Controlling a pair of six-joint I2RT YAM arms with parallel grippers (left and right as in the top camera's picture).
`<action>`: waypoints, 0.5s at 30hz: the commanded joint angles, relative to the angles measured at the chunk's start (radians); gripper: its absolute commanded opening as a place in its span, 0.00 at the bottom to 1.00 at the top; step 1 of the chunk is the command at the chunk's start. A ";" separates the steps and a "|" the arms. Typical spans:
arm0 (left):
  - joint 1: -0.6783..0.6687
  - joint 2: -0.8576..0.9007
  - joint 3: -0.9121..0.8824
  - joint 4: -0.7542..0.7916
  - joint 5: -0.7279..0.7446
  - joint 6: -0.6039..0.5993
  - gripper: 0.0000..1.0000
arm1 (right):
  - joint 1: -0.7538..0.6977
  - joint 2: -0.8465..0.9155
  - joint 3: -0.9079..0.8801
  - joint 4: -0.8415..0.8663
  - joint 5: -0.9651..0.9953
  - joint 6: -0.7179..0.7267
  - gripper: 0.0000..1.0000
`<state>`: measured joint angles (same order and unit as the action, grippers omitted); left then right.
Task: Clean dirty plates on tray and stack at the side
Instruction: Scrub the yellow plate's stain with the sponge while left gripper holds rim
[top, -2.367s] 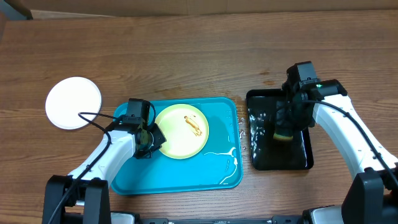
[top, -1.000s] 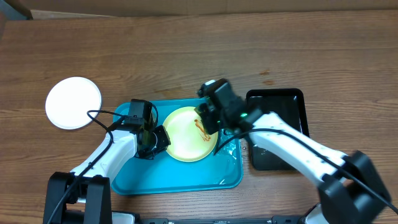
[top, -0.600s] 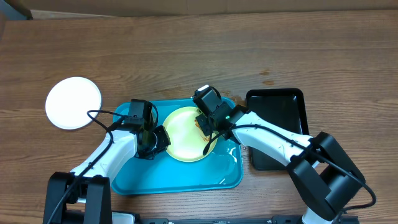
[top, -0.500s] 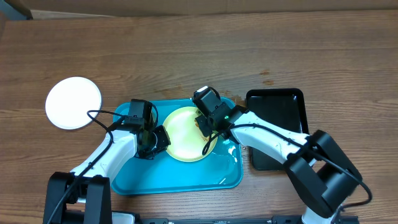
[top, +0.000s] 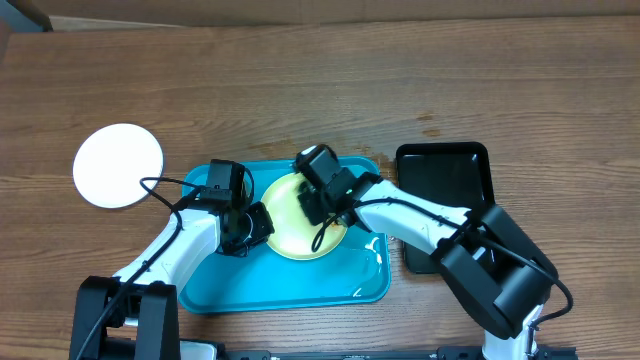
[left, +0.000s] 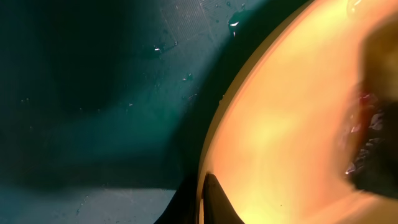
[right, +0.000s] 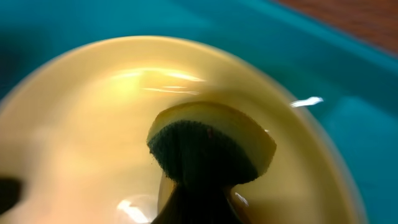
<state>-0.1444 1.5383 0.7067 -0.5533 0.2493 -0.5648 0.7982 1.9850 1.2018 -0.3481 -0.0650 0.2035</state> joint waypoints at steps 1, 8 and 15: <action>-0.008 0.027 -0.031 -0.007 -0.049 0.034 0.04 | 0.051 0.058 0.010 -0.006 -0.227 0.082 0.04; -0.008 0.027 -0.031 -0.011 -0.058 0.039 0.04 | -0.030 -0.008 0.166 -0.117 -0.259 0.085 0.04; -0.008 0.027 -0.031 -0.010 -0.058 0.037 0.04 | -0.135 -0.107 0.267 -0.286 -0.303 0.080 0.04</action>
<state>-0.1444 1.5383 0.7067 -0.5545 0.2489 -0.5648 0.6949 1.9606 1.4303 -0.6033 -0.3325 0.2810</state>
